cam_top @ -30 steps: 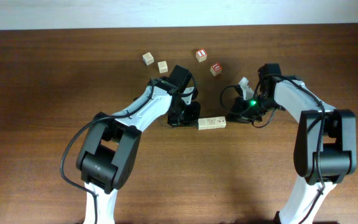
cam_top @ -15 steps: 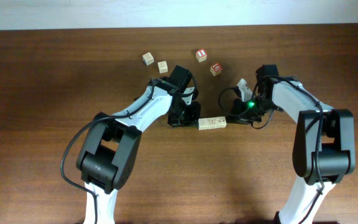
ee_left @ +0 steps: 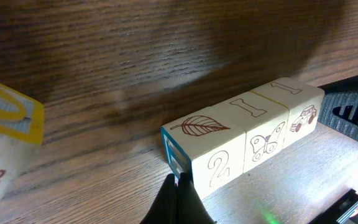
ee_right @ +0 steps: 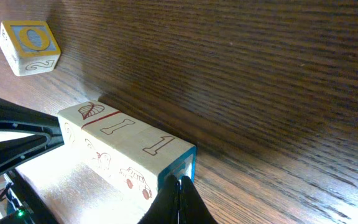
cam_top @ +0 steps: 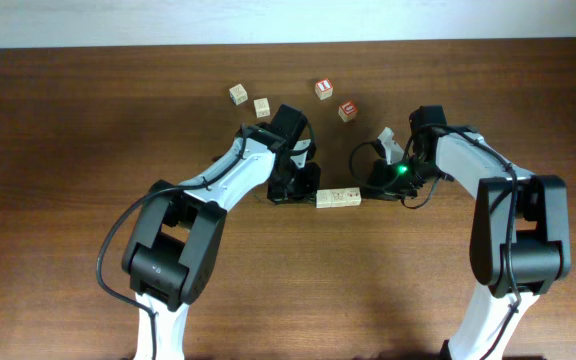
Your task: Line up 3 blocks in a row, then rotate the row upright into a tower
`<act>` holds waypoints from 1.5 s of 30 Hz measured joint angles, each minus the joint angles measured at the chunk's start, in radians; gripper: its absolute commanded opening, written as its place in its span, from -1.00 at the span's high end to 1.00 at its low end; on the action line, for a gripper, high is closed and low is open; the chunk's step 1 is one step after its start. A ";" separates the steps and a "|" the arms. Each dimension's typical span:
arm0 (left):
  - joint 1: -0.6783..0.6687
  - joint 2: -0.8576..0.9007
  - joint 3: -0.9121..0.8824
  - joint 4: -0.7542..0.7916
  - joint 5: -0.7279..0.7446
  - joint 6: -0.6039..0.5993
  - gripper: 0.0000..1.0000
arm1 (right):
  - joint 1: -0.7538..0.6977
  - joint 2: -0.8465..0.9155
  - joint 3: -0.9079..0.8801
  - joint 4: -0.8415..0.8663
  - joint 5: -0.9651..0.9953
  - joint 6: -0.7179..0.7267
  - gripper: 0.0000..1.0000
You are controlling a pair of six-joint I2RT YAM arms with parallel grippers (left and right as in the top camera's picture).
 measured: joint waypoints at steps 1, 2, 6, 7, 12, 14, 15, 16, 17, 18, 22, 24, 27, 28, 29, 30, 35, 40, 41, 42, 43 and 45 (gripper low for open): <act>0.001 0.000 0.000 0.000 -0.001 0.000 1.00 | 0.000 0.000 0.000 0.000 -0.006 -0.003 0.92; 0.002 0.000 0.000 -0.001 -0.003 0.000 1.00 | 0.000 0.000 0.000 0.000 -0.016 -0.007 0.91; 0.006 0.000 0.000 -0.004 -0.021 0.000 1.00 | 0.000 -0.001 0.000 -0.005 -0.043 -0.011 0.91; 0.006 0.000 0.000 -0.004 -0.023 0.000 1.00 | 0.000 -0.004 0.000 -0.009 -0.046 -0.011 0.91; 0.006 0.000 0.000 -0.004 -0.031 0.000 1.00 | 0.000 -0.033 0.000 -0.012 -0.066 -0.010 0.92; 0.006 0.000 0.000 -0.004 -0.034 0.000 1.00 | 0.000 -0.037 0.000 -0.014 -0.072 -0.011 0.91; 0.006 0.000 0.000 -0.004 -0.034 0.000 1.00 | 0.001 -0.037 0.000 -0.016 -0.072 -0.011 0.91; 0.006 0.000 0.000 -0.004 -0.035 0.000 1.00 | 0.003 -0.038 0.000 -0.019 -0.072 -0.011 0.91; 0.007 0.000 0.000 -0.004 -0.042 0.000 1.00 | 0.008 -0.038 0.000 -0.023 -0.071 -0.011 0.92; 0.008 0.000 0.000 -0.005 -0.047 0.000 1.00 | 0.012 -0.038 0.002 -0.028 -0.068 -0.011 0.92; 0.021 0.000 0.000 -0.011 -0.079 0.000 1.00 | 0.063 -0.039 0.044 -0.055 -0.026 -0.006 0.92; 0.024 0.000 0.000 -0.012 -0.091 0.000 1.00 | 0.085 -0.041 0.064 -0.060 -0.001 -0.003 0.91; 0.031 0.000 0.000 -0.013 -0.106 0.000 1.00 | 0.101 -0.045 0.077 -0.061 0.010 0.012 0.91; 0.031 0.000 0.000 -0.013 -0.106 0.000 1.00 | 0.104 -0.045 0.080 -0.062 0.012 0.019 0.91; 0.031 0.000 0.000 -0.014 -0.110 0.000 1.00 | 0.108 -0.045 0.085 -0.064 0.016 0.021 0.92; 0.032 0.000 -0.001 -0.015 -0.114 0.000 1.00 | 0.116 -0.046 0.092 -0.065 0.021 0.024 0.91; 0.040 0.000 -0.001 -0.018 -0.144 0.000 1.00 | 0.165 -0.060 0.130 -0.063 0.062 0.054 0.92; 0.044 0.013 -0.001 -0.022 -0.167 0.000 1.00 | 0.210 -0.085 0.148 -0.037 0.034 0.080 0.91; 0.044 0.016 -0.001 -0.019 -0.163 0.000 1.00 | 0.217 -0.088 0.150 -0.033 0.012 0.085 0.92; 0.043 0.016 -0.001 -0.013 -0.145 0.000 1.00 | 0.228 -0.090 0.152 -0.023 -0.014 0.090 0.91; 0.034 0.016 0.000 0.003 -0.100 0.000 1.00 | 0.246 -0.089 0.152 -0.014 -0.028 0.096 0.92; 0.025 0.015 0.002 0.004 -0.058 0.000 1.00 | 0.254 -0.090 0.152 -0.019 -0.023 0.103 0.92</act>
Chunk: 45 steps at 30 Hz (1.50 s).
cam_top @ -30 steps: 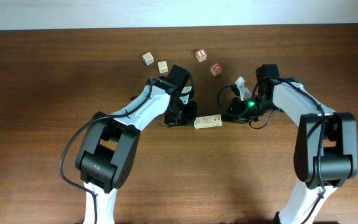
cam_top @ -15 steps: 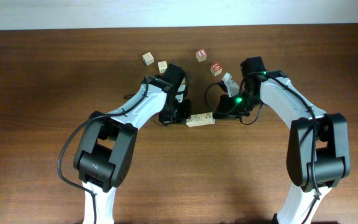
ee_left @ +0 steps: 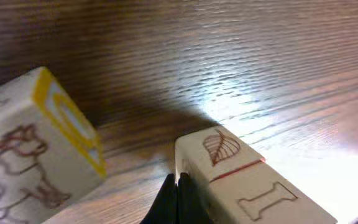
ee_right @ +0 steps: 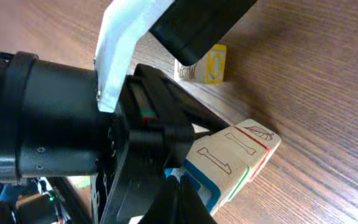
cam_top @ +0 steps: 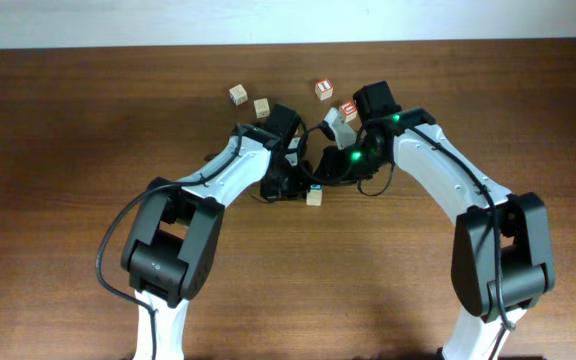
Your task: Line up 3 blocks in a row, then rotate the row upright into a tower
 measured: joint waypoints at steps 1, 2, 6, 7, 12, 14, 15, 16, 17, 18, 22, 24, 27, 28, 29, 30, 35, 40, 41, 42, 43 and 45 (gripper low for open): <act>0.000 0.000 0.000 0.000 0.003 0.000 1.00 | 0.000 0.000 0.000 0.000 0.001 0.004 0.91; 0.000 0.000 0.000 0.000 0.006 0.000 1.00 | 0.000 0.000 0.000 0.000 0.002 0.011 0.91; 0.000 0.000 0.000 0.000 0.006 0.000 1.00 | 0.000 0.000 0.000 0.001 0.004 0.023 0.92; 0.000 0.000 0.000 0.000 0.002 0.000 1.00 | 0.000 0.000 0.000 0.002 0.005 0.023 0.92; 0.062 0.000 0.036 -0.057 -0.065 0.005 1.00 | 0.013 0.001 0.000 0.016 0.008 0.026 0.91; 0.114 0.000 0.095 -0.107 -0.096 0.008 1.00 | 0.013 0.001 0.000 0.014 0.008 0.027 0.91; 0.139 0.000 0.141 -0.151 -0.117 0.016 1.00 | 0.013 0.001 0.002 0.011 0.012 0.026 0.91; 0.156 0.000 0.180 -0.165 -0.134 0.024 1.00 | 0.013 0.001 0.002 0.011 0.011 0.027 0.92; 0.163 0.000 0.196 -0.169 -0.139 0.027 1.00 | 0.013 0.001 0.002 0.007 0.012 0.026 0.92; 0.164 0.000 0.204 -0.171 -0.142 0.027 1.00 | 0.013 0.001 0.003 0.004 0.012 0.026 0.91; 0.165 0.000 0.213 -0.173 -0.146 0.027 1.00 | 0.010 0.011 0.058 -0.074 0.058 0.026 0.92; 0.165 0.000 0.213 -0.172 -0.149 0.030 1.00 | 0.005 0.012 0.087 -0.104 0.072 0.024 0.91; 0.165 0.000 0.222 -0.173 -0.156 0.049 1.00 | 0.005 0.013 0.128 -0.113 0.080 0.020 0.91; 0.165 0.000 0.224 -0.173 -0.157 0.049 1.00 | 0.005 0.013 0.129 -0.114 0.081 0.020 0.92; 0.165 0.000 0.226 -0.173 -0.161 0.050 1.00 | 0.005 0.013 0.130 -0.116 0.081 0.019 0.90; 0.165 0.000 0.233 -0.177 -0.164 0.058 1.00 | 0.004 0.013 0.144 -0.126 0.084 0.018 0.79; 0.171 -0.045 0.566 -0.436 -0.274 0.185 0.81 | -0.011 -0.019 0.452 -0.373 0.162 -0.029 0.02; 0.171 -0.350 0.715 -0.570 -0.316 0.251 -0.99 | -0.013 -0.285 0.710 -0.636 0.394 -0.037 -0.96; 0.171 -0.406 0.716 -0.619 -0.317 0.254 -0.98 | -0.013 -0.365 0.732 -0.666 0.430 -0.039 -0.96; 0.171 -0.431 0.717 -0.643 -0.318 0.255 -0.98 | -0.013 -0.432 0.737 -0.698 0.454 -0.038 -0.96; 0.171 -0.436 0.717 -0.661 -0.320 0.255 -0.98 | -0.013 -0.501 0.739 -0.739 0.471 -0.037 -0.96; 0.172 -0.432 0.716 -0.682 -0.321 0.255 -0.98 | -0.013 -0.596 0.738 -0.780 0.482 -0.039 -0.97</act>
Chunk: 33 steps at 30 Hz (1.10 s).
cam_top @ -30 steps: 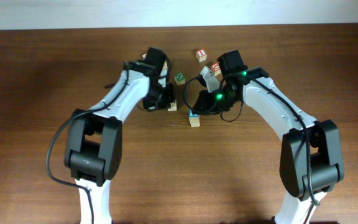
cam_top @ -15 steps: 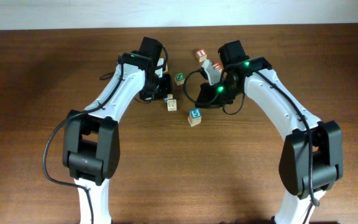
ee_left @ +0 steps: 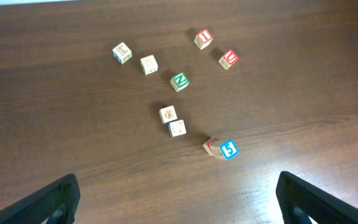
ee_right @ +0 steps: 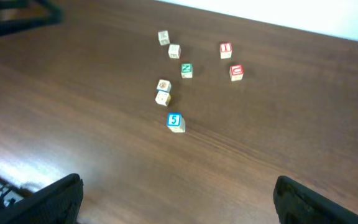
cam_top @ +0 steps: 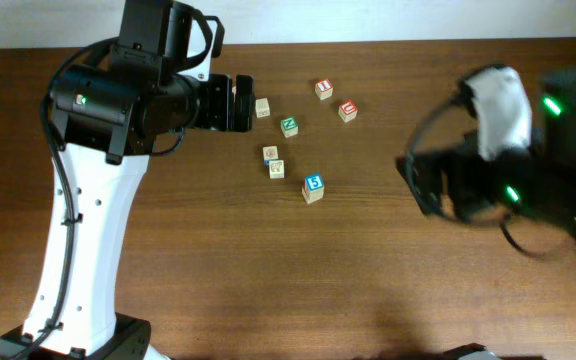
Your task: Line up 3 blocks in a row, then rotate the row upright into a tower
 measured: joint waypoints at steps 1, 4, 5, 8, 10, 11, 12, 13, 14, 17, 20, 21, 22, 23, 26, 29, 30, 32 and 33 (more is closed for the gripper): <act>0.000 0.000 0.000 -0.004 0.000 0.000 -0.99 | 0.000 -0.037 0.000 -0.008 0.002 0.000 -0.96; 0.000 0.000 0.000 -0.006 0.000 0.000 -0.98 | 0.000 -0.138 0.000 -0.011 0.001 0.000 -0.96; 0.000 0.000 0.000 -0.006 0.000 0.000 -0.99 | 0.000 -0.169 0.002 -0.011 0.001 0.000 -0.96; 0.000 0.000 0.000 -0.006 0.000 0.000 -0.98 | 0.000 -0.193 0.002 -0.027 0.016 0.000 -0.96; 0.000 0.000 0.000 -0.006 0.000 0.000 -0.98 | -0.005 -0.198 -0.009 -0.006 0.082 0.000 -0.96; 0.000 0.000 0.000 -0.006 0.000 0.000 -0.98 | -0.027 -0.212 -0.045 0.056 0.123 0.000 -0.96; 0.000 0.000 0.000 -0.006 0.000 0.000 -0.98 | -0.059 -0.240 -0.109 0.144 0.145 0.001 -0.97; 0.000 0.000 0.000 -0.005 0.000 0.000 -0.98 | -0.093 -0.278 -0.188 0.236 0.156 0.000 -0.96; 0.000 0.000 0.000 -0.007 0.000 0.000 -0.98 | -0.125 -0.325 -0.286 0.328 0.161 0.001 -0.96; 0.000 0.000 0.000 -0.010 0.001 0.000 -0.98 | -0.201 -0.536 -0.697 0.669 0.161 -0.004 -0.96; 0.000 0.000 0.000 -0.008 -0.003 0.000 -0.99 | -0.232 -0.797 -1.192 1.044 0.126 -0.007 -0.97; 0.000 0.000 -0.001 -0.008 -0.003 0.003 -0.99 | -0.233 -0.890 -1.371 1.209 0.120 -0.009 -0.96; 0.000 0.001 -0.001 -0.010 -0.003 0.003 -0.98 | -0.234 -0.990 -1.558 1.356 0.117 -0.011 -0.96; 0.000 0.001 0.000 -0.007 -0.003 0.003 -0.98 | -0.235 -1.065 -1.698 1.430 0.114 -0.011 -0.96; 0.000 0.002 -0.001 -0.007 -0.004 0.003 -0.99 | -0.235 -1.234 -2.040 1.591 0.109 -0.014 -0.97; 0.000 0.002 0.000 -0.007 -0.003 0.003 -0.99 | -0.235 -1.337 -2.164 1.604 0.108 -0.014 -0.96; 0.000 0.003 -0.001 -0.007 -0.003 0.003 -0.98 | -0.235 -1.345 -2.169 1.573 0.108 -0.014 -0.96; 0.000 0.003 -0.001 -0.006 -0.003 0.003 -0.99 | -0.235 -1.347 -2.178 1.527 0.110 -0.014 -0.96; 0.000 0.003 0.000 -0.006 -0.003 0.003 -0.98 | -0.235 -1.347 -2.177 1.529 0.110 -0.014 -0.96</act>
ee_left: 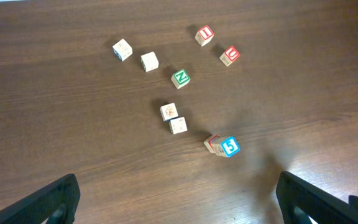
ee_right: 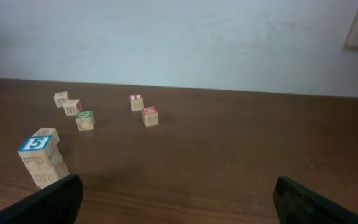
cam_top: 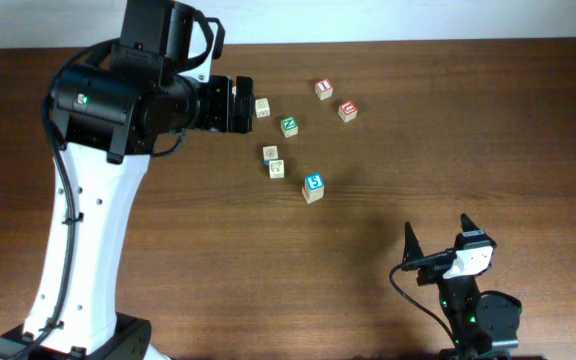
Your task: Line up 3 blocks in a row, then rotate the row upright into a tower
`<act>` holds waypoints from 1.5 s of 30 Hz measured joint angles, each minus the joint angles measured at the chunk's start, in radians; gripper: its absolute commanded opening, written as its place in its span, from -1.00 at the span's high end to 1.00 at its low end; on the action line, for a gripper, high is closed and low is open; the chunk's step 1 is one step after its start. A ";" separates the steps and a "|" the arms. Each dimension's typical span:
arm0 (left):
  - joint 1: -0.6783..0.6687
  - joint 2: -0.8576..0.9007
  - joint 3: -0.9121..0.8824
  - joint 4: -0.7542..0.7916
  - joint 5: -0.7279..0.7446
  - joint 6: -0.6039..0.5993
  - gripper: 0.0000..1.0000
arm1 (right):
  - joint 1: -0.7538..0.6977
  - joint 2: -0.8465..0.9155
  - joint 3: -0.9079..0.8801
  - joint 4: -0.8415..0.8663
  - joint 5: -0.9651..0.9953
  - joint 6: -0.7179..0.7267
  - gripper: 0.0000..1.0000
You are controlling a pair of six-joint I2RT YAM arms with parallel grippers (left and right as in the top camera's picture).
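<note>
Three blocks stand as one upright stack with a blue 5 on top (cam_top: 313, 187). The left wrist view has the stack (ee_left: 221, 145) right of centre, and the right wrist view shows it side-on (ee_right: 42, 160) at the left. My left gripper (cam_top: 230, 104) hangs open high above the table's back left; its black fingertips (ee_left: 48, 202) frame bare wood. My right gripper (cam_top: 436, 245) is open low at the front right, well clear of the stack, fingertips (ee_right: 319, 202) wide apart.
Loose blocks lie behind the stack: red I (cam_top: 324, 89), red C (cam_top: 347, 110), green N (cam_top: 289, 126), a beige block (cam_top: 262, 107) and a close pair (cam_top: 273, 161). A white wall (ee_right: 179, 37) rises behind the table's far edge.
My right arm was raised over the table's right side; now it sits low at the front right, looking level across the wood. The left arm and all blocks are unchanged.
Both grippers were shut against the two ends of a row of three blocks lying flat. Then the row stood on end between them. Later both arms were high and open, the stack standing alone with the blue 5 up. Now the right arm is low.
</note>
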 measured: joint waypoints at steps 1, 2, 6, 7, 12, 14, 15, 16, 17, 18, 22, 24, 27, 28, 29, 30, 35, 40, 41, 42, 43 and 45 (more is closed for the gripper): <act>0.000 0.000 0.000 -0.001 0.000 0.000 -0.98 | 0.000 0.000 0.000 0.000 0.000 0.000 -0.96; 0.000 0.000 0.000 -0.001 0.000 0.000 -0.98 | 0.000 0.000 0.000 0.000 0.000 0.000 -0.96; 0.000 0.000 0.000 0.000 0.000 0.000 -0.98 | 0.000 0.000 0.000 0.000 0.000 0.000 -0.96; 0.000 0.000 0.000 0.000 0.000 0.000 -0.98 | 0.000 0.000 0.000 0.000 0.000 0.000 -0.96; 0.000 0.000 0.000 -0.028 0.000 0.000 -0.98 | 0.000 0.000 0.000 0.000 0.000 0.000 -0.97; 0.000 0.000 0.000 -0.060 -0.010 0.000 -0.98 | 0.000 0.000 0.000 0.000 0.000 0.000 -0.96; 0.000 0.000 0.000 -0.060 -0.047 0.000 -0.98 | 0.000 0.000 0.000 0.000 0.000 0.000 -0.96; 0.000 0.000 0.000 -0.060 -0.084 0.000 -0.99 | 0.000 0.000 0.000 0.000 0.000 0.000 -0.96; 0.000 0.000 -0.001 -0.060 -0.108 0.000 -0.98 | 0.000 0.000 0.000 0.000 0.000 0.000 -0.96; 0.000 0.000 -0.013 -0.060 -0.172 0.000 -0.98 | 0.000 0.000 0.000 0.000 0.000 -0.001 -0.96; 0.016 -0.014 -0.125 0.105 -0.303 0.018 -0.98 | 0.000 0.000 0.000 0.000 0.000 -0.001 -0.96; 0.059 -0.082 -0.290 0.338 -0.276 0.074 -0.98 | 0.000 0.000 0.000 0.000 0.000 -0.001 -0.96; 0.161 -0.294 -0.642 0.608 -0.167 0.162 -0.98 | 0.000 0.000 -0.001 0.001 0.003 0.000 -0.96; 0.202 -0.399 -0.778 0.677 -0.143 0.190 -0.98 | 0.000 0.000 -0.001 0.002 0.003 0.000 -0.96; 0.219 -0.447 -0.835 0.713 -0.128 0.210 -0.98 | 0.000 0.000 -0.001 0.002 0.003 0.000 -0.97; 0.258 -0.569 -0.991 0.804 -0.117 0.222 -0.98 | 0.000 0.000 -0.001 0.002 0.003 0.000 -0.96; 0.350 -0.980 -1.543 1.134 -0.098 0.241 -0.98 | 0.000 -0.003 -0.001 0.002 0.003 0.000 -0.96; 0.358 -1.308 -1.909 1.279 -0.099 0.268 -0.98 | 0.000 -0.001 -0.001 0.001 0.004 0.000 -0.96; 0.359 -1.374 -1.981 1.319 -0.101 0.278 -0.98 | 0.000 -0.001 -0.001 0.002 0.003 0.000 -0.96; 0.359 -1.432 -2.039 1.332 -0.103 0.286 -0.98 | 0.000 -0.001 -0.001 0.002 0.003 -0.001 -0.96; 0.359 -1.477 -2.091 1.358 -0.103 0.296 -0.98 | 0.000 0.000 -0.001 0.001 0.004 0.000 -0.96; 0.359 -1.544 -2.158 1.371 -0.103 0.309 -0.98 | 0.000 0.000 -0.001 0.003 0.004 -0.001 -0.96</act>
